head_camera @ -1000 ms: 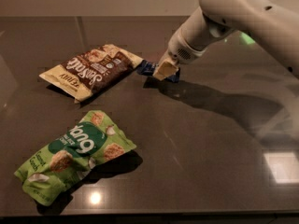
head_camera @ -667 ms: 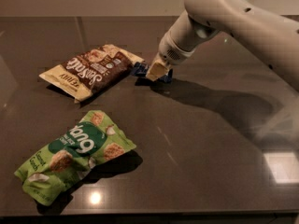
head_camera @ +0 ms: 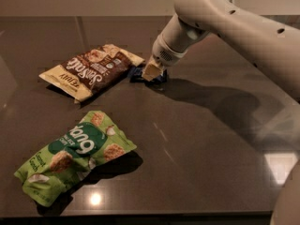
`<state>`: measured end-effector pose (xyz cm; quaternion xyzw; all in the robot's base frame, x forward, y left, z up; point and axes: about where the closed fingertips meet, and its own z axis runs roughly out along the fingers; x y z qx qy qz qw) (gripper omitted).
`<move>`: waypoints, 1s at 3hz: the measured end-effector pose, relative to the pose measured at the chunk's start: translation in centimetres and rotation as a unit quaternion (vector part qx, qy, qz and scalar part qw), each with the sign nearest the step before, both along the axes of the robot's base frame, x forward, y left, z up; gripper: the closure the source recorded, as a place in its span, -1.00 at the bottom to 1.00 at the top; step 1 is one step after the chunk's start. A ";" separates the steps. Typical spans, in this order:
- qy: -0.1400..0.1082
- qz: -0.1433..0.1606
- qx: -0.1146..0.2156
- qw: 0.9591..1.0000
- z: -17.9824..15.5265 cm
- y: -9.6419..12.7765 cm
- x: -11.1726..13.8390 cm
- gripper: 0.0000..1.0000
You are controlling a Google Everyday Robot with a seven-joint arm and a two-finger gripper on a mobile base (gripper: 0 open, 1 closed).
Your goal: Move rxbar blueberry near brown chip bag
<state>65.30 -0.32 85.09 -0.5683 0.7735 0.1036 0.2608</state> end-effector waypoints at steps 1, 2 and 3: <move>0.001 0.001 0.000 1.000 -0.2 0.1 0.0 -0.73; 0.002 0.003 -0.001 1.000 -0.3 0.3 -0.1 -1.00; 0.002 0.003 -0.001 1.000 -0.3 0.3 -0.1 -1.00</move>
Offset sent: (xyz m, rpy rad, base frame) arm -0.0002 0.0013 -0.0013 -0.0005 0.0022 0.0023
